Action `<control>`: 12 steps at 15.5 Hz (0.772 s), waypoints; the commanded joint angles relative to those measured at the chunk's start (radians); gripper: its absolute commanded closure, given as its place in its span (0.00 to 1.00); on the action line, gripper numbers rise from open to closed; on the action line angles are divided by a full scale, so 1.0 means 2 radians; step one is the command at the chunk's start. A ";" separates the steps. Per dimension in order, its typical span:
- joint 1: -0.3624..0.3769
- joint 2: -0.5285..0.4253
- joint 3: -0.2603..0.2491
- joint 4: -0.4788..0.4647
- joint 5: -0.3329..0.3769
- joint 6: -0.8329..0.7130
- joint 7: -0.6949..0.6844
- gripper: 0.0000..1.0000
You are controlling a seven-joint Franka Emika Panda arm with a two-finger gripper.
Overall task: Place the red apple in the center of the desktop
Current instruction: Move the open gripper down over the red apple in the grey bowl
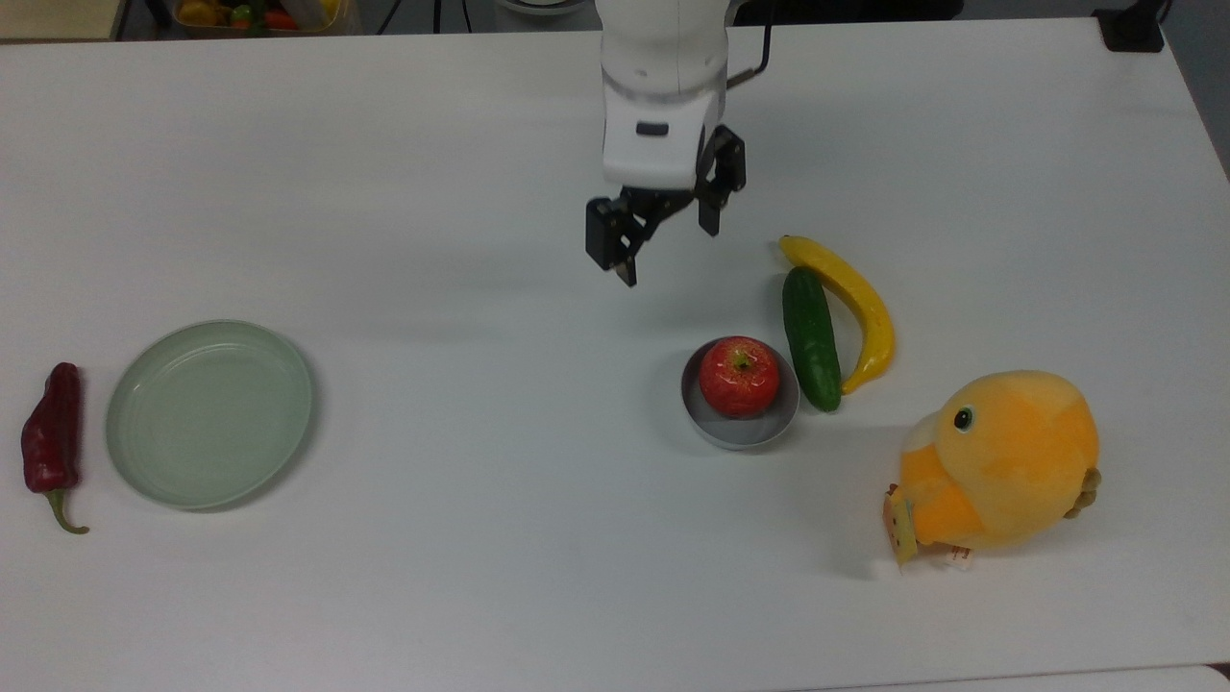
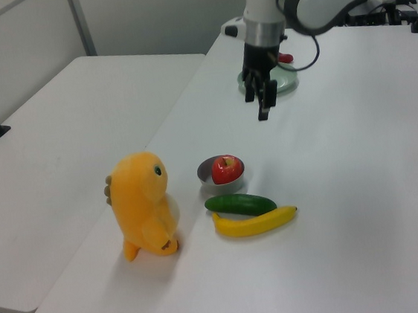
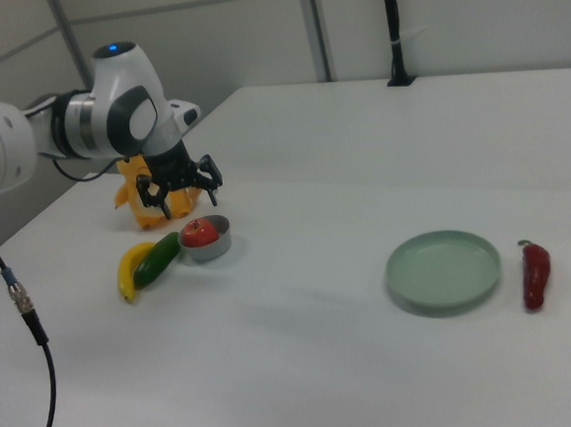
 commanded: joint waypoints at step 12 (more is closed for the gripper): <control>0.044 0.123 0.008 0.045 -0.084 0.117 0.071 0.00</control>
